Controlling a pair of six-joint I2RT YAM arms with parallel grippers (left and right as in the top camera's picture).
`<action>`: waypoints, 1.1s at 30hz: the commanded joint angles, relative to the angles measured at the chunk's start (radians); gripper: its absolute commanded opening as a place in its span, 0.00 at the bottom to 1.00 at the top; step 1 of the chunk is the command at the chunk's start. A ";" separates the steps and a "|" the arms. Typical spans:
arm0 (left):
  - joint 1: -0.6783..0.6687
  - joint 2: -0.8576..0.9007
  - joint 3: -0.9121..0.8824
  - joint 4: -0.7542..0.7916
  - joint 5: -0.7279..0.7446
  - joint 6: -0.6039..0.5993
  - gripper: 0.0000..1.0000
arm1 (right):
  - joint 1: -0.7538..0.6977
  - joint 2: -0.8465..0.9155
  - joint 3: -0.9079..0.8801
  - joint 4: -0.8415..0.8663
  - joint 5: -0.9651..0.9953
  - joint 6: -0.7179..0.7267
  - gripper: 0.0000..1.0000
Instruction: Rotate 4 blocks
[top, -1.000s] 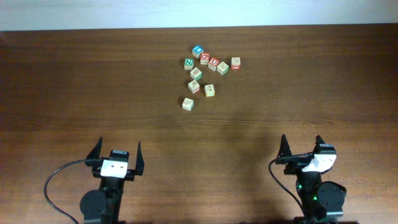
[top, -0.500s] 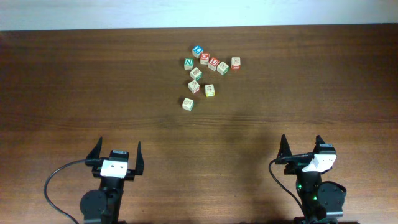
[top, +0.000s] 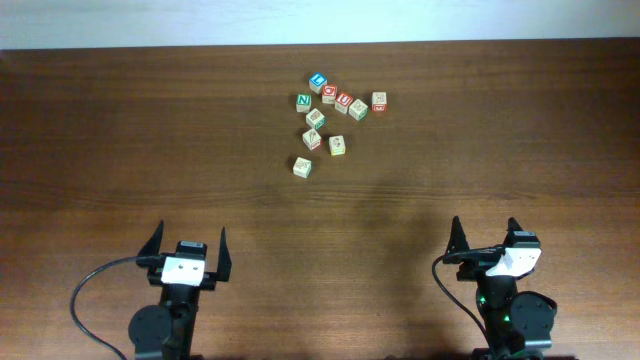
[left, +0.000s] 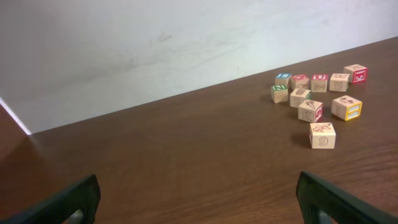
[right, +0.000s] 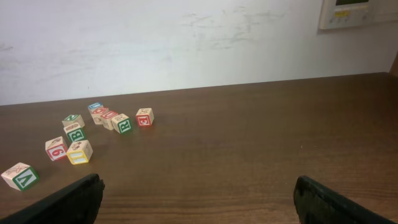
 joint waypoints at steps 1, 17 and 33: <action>-0.004 -0.010 -0.006 -0.008 -0.049 0.013 0.99 | 0.000 -0.007 -0.007 -0.003 0.006 0.003 0.98; -0.004 -0.009 -0.005 0.014 -0.019 0.012 0.99 | 0.000 -0.007 -0.007 0.016 -0.089 0.004 0.98; -0.004 0.060 0.141 0.077 -0.054 0.005 0.99 | 0.000 -0.006 0.070 0.044 -0.092 0.004 0.98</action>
